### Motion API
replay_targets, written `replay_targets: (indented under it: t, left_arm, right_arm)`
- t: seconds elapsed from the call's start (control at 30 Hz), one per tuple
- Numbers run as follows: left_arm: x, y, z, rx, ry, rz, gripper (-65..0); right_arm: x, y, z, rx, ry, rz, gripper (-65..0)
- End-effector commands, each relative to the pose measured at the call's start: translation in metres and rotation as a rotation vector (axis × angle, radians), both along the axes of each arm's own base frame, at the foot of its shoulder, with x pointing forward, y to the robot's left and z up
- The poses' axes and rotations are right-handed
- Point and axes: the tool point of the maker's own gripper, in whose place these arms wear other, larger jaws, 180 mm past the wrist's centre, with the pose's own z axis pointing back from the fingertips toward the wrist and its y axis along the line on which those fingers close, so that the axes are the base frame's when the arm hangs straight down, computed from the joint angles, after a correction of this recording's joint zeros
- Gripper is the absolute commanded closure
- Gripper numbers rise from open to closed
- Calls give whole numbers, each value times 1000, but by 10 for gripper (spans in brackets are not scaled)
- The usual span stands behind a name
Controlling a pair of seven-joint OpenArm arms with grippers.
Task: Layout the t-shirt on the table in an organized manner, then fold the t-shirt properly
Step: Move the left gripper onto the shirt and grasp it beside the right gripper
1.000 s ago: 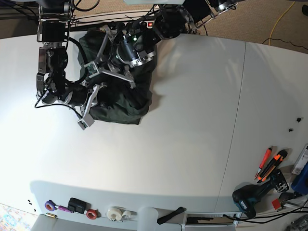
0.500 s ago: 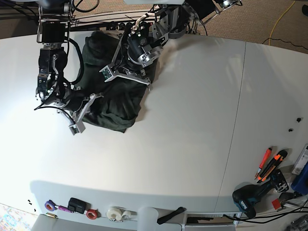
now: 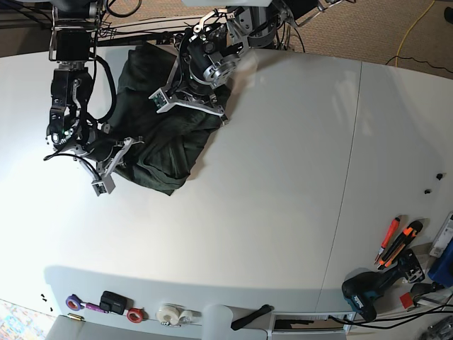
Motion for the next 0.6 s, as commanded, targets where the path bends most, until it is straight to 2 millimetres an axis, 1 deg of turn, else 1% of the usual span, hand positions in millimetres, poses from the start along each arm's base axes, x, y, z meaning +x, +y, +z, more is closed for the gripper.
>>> replay_targets:
  t: [0.0,0.13,0.2,0.3,0.43,0.57]
  left_arm:
    - [25,-8,24,-43,-75,13,0]
    - [33,-13,31,-70,-74,-1,0]
    - [31,-19,32,-109,-27,-29,0]
    - [32,-21,32,-167,30,-39,0]
    - [37,-16,33,-245,105,-51,0]
    - [49,-4,35,-323,161,-31,0]
  right_arm:
    - [-4,-16,0,-52,33,-18,0]
    - [-5,-24,5,-15,31,-56,0]
    - [-4,-24,10,28,20,-58,0]
    - [-4,-29,16,56,8,-72,0]
    - [-6,-32,18,65,14,-74,0]
    - [-7,-31,18,69,14,-69,0]
